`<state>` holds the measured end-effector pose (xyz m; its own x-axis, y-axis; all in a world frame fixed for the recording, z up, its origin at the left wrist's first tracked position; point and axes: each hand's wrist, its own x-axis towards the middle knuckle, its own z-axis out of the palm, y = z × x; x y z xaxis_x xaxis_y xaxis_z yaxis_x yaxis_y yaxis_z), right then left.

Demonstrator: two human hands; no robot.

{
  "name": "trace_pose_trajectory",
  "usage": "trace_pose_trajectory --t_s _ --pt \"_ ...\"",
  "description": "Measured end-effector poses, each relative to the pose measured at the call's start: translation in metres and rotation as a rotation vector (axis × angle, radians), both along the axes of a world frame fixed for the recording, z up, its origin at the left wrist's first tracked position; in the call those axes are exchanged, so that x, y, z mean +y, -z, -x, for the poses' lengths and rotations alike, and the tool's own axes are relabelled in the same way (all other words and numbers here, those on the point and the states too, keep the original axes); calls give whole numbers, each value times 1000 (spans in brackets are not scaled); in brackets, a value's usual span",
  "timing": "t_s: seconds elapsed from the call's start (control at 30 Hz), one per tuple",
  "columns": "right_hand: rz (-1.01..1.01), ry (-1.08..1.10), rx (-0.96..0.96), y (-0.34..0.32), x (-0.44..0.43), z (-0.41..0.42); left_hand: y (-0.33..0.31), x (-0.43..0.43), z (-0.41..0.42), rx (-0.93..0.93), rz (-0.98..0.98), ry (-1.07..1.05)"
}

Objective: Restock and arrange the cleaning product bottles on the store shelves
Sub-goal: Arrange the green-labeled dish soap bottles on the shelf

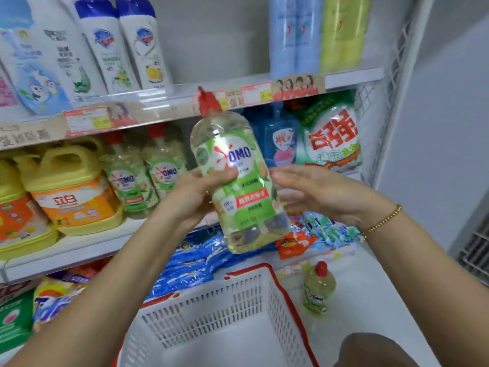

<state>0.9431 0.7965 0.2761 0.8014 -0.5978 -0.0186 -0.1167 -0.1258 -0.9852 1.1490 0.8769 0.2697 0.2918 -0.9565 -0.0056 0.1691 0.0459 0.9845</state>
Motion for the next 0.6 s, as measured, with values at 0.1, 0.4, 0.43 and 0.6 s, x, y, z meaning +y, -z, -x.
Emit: trace_pose_trajectory --t_s 0.1,0.4,0.43,0.6 --pt "31 126 -142 2 -13 4 17 -12 23 -211 79 12" --pt "194 403 -156 69 -50 80 79 -74 92 -433 9 336" --pt "195 450 -125 81 -54 88 90 -84 101 -438 -5 368" --pt "267 768 0 151 -70 122 160 -132 140 -440 -61 406"
